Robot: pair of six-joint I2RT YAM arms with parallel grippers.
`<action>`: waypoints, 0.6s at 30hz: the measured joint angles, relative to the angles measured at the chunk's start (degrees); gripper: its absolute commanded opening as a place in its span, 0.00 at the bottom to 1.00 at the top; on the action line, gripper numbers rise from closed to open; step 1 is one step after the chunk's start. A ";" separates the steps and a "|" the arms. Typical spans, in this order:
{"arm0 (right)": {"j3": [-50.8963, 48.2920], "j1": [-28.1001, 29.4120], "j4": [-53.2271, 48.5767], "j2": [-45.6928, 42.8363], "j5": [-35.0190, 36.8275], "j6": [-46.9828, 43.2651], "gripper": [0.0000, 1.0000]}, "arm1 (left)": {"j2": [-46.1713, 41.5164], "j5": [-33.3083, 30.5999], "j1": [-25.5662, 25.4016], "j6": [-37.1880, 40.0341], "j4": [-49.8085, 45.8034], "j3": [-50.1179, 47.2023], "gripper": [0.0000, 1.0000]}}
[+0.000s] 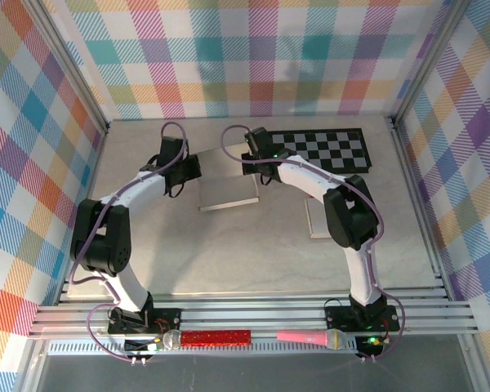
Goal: Fold the paper box
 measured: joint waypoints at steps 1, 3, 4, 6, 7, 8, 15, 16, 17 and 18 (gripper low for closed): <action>0.26 0.00 -0.37 -0.04 -0.02 0.74 0.00 | -0.50 0.15 0.00 -0.02 1.11 -0.87 0.00; 0.74 0.07 -1.42 -0.22 0.00 2.27 0.00 | -1.14 0.46 0.00 -0.20 2.95 -2.47 0.00; 0.79 0.13 -1.86 -0.37 0.00 2.84 0.00 | -1.36 0.61 0.00 -0.24 3.93 -3.17 0.00; 0.79 0.48 -3.02 -0.92 0.13 4.11 0.00 | -1.90 0.83 0.02 -0.46 5.18 -4.17 0.00; 0.79 0.68 -3.61 -1.14 0.33 4.57 0.00 | -2.16 0.98 0.02 -0.59 5.46 -4.55 0.00; 0.79 0.90 -4.28 -1.49 0.50 5.16 0.00 | -2.56 1.09 0.02 -0.70 5.49 -4.98 0.00; -9.86 3.21 -2.67 -9.22 1.88 7.21 0.00 | -8.39 1.46 -1.40 -2.29 6.29 -10.88 0.00; -12.68 3.58 -1.25 -10.91 2.19 7.34 0.00 | -9.46 1.40 -1.92 -2.51 6.58 -12.22 0.00; -15.54 3.87 0.44 -12.52 2.45 7.34 0.00 | -10.54 1.22 -2.58 -2.82 6.80 -13.55 0.00; -18.01 4.09 2.23 -13.75 2.60 7.32 0.00 | -11.43 1.01 -3.23 -3.10 7.08 -14.82 0.00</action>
